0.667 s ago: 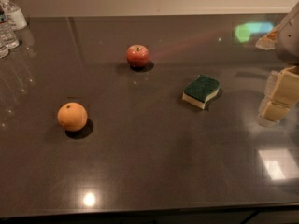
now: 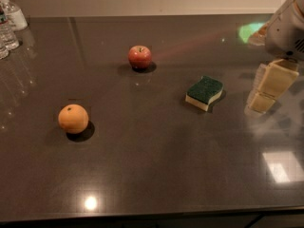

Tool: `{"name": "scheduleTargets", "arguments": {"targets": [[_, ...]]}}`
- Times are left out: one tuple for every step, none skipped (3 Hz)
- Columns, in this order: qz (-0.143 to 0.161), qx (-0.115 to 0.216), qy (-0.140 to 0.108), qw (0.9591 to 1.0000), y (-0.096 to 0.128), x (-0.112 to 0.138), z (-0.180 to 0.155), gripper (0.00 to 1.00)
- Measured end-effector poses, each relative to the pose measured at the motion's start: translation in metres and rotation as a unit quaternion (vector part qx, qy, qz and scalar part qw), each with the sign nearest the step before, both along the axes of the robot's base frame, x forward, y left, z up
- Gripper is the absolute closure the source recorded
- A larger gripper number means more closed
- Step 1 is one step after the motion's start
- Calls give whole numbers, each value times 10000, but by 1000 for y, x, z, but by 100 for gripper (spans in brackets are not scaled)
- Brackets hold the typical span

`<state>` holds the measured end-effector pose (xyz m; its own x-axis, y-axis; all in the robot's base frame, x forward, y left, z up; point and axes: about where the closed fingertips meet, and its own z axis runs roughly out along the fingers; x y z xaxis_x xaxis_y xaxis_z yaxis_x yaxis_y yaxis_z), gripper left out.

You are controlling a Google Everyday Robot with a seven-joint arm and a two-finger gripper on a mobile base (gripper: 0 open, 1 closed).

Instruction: Move apple near orange

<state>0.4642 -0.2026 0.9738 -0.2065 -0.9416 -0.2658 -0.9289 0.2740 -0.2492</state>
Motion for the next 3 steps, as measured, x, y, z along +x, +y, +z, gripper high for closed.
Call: {"name": "scheduleTargets", "arguments": {"targets": [[58, 359, -82, 9993, 16, 34, -8, 0], [92, 655, -149, 9977, 34, 65, -16, 0], [107, 910, -206, 9956, 50, 94, -24, 0]]}}
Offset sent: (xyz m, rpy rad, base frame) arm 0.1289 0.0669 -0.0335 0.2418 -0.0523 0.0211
